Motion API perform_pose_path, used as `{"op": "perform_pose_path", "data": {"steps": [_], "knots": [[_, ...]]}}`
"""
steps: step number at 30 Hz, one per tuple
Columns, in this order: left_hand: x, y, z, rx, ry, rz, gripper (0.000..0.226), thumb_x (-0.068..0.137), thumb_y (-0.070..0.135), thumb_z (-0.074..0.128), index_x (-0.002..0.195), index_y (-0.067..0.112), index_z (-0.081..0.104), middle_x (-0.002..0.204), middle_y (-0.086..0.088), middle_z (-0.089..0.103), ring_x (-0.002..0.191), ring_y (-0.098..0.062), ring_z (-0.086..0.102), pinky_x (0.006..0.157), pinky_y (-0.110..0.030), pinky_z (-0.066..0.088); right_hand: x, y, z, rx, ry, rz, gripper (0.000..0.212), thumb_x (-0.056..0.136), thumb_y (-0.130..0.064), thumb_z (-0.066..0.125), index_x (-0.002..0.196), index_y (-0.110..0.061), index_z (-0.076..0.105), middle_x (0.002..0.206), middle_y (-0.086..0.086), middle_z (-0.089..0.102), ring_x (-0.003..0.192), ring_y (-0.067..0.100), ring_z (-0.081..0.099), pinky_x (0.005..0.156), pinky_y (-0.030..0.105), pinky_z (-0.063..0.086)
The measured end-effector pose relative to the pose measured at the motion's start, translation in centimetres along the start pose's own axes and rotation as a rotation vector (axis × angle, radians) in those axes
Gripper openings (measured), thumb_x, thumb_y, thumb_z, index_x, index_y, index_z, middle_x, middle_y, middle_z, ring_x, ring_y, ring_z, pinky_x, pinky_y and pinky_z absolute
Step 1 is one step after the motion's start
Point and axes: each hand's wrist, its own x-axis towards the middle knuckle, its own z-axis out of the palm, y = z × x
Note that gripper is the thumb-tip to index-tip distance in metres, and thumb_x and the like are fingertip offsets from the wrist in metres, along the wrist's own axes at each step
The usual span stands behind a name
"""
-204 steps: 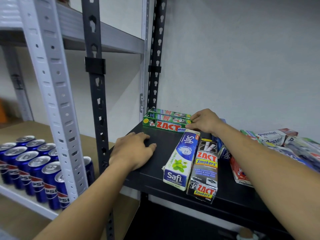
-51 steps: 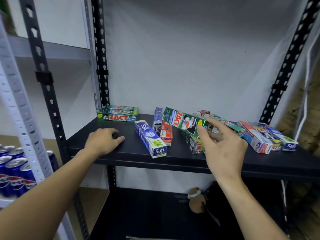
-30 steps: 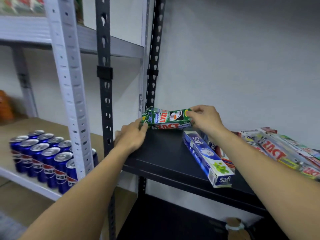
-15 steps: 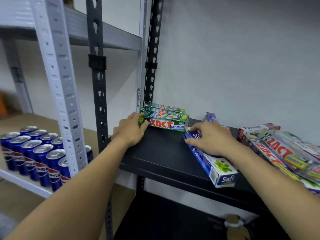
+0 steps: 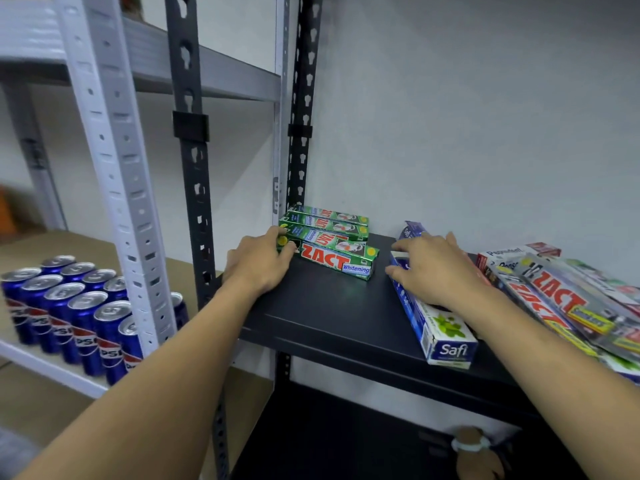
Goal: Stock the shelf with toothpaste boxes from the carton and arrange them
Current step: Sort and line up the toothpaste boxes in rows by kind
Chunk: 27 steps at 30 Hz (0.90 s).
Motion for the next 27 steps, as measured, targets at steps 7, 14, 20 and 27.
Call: {"op": "perform_pose_path", "data": {"steps": [7, 14, 20, 27], "knots": [[-0.2, 0.3, -0.1, -0.018, 0.007, -0.016, 0.051, 0.1, 0.054, 0.04, 0.146, 0.032, 0.035, 0.13, -0.004, 0.061, 0.12, -0.031, 0.052, 0.099, -0.05, 0.045, 3.6, -0.7, 0.6, 0.159, -0.153, -0.028, 0.053, 0.08, -0.069, 0.059, 0.1, -0.022, 0.074, 0.093, -0.004, 0.072, 0.085, 0.013, 0.06, 0.087, 0.04, 0.048], [0.2, 0.2, -0.3, -0.071, 0.031, -0.055, 0.056, 0.1, 0.05, 0.043, 0.148, 0.021, 0.04, 0.14, -0.005, 0.052, 0.127, -0.028, 0.049, 0.102, -0.048, 0.044, 5.5, -1.0, 1.6, 0.234, -0.195, -0.041, 0.044, 0.086, -0.056, 0.063, 0.102, -0.017, 0.076, 0.087, 0.001, 0.07, 0.082, 0.018, 0.061, 0.068, 0.032, 0.049], [0.4, 0.2, -0.4, -0.073, 0.056, -0.057, 0.053, 0.1, 0.047, 0.048, 0.145, 0.019, 0.044, 0.14, -0.004, 0.052, 0.126, -0.027, 0.049, 0.094, -0.042, 0.044, 5.5, -1.0, 2.8, 0.239, -0.14, -0.06, 0.048, 0.09, -0.061, 0.053, 0.104, -0.02, 0.075, 0.068, -0.007, 0.056, 0.076, 0.017, 0.056, 0.06, 0.03, 0.037], [0.5, 0.3, -0.2, -0.091, 0.067, -0.09, 0.052, 0.099, 0.045, 0.051, 0.145, 0.021, 0.043, 0.139, -0.004, 0.056, 0.123, -0.027, 0.053, 0.088, -0.04, 0.045, 5.5, -0.9, 3.3, 0.188, -0.143, -0.096, 0.051, 0.094, -0.062, 0.043, 0.122, -0.025, 0.066, 0.092, 0.0, 0.065, 0.085, 0.018, 0.055, 0.068, 0.029, 0.043]]}}
